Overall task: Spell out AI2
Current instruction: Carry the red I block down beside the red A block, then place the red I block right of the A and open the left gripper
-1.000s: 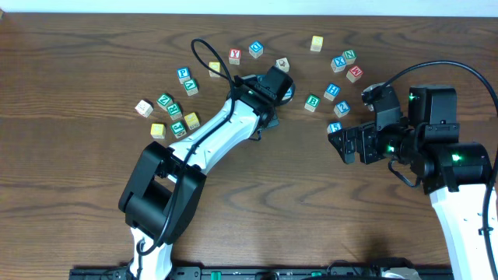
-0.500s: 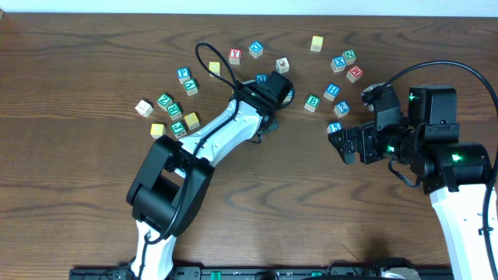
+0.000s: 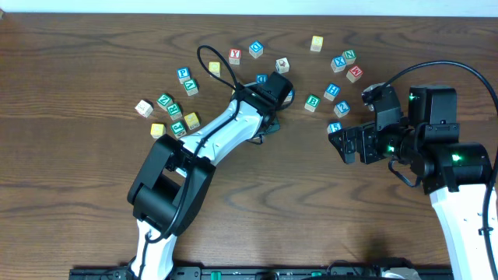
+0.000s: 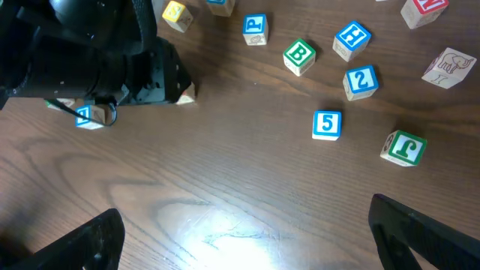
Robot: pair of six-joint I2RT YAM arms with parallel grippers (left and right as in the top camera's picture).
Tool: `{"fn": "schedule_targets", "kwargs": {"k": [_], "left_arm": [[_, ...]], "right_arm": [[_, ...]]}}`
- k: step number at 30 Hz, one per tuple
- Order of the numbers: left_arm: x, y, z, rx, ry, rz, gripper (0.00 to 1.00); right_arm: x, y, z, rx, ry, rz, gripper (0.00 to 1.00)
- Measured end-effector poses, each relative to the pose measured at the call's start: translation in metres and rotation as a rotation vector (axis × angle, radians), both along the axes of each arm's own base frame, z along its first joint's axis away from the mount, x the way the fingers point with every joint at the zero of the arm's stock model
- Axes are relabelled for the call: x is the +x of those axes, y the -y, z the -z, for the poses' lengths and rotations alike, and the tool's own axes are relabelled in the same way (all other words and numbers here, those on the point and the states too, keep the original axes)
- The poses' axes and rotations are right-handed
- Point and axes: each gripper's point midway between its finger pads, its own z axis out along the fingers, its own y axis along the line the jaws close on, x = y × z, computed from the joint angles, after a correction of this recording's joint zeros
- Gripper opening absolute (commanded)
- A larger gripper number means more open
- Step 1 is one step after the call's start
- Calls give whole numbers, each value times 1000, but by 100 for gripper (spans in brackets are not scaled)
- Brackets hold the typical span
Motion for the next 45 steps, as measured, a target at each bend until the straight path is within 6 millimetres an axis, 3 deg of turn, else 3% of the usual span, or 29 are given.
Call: {"fn": "schedule_targets", "kwargs": {"k": [14,17,23,27,31,36,38,45], "left_arm": [[0,2,-5,-10,3,37,44],[3,3,-23,-19,38,72,44],[9,1,-84,-62,163,143,45],[3,-5,-116,-58,211,204,45],[-8,-25,-132,-30,197,218,51],[-12,-75,-143,7,150,138,51],[-11,-100,-149,15,143,83,58],[-10,-134,-153,35,127,25,75]], "right_arm": [[0,0,0,-2,0,1,99],[2,0,-1,0,7,3,99],[7,0,-5,28,15,41,99],[8,1,-5,30,12,55,99],[7,1,-2,32,-7,65,99],[11,2,6,22,-96,77,99],[20,5,3,5,-126,91,99],[62,21,-13,-95,-147,161,93]]}}
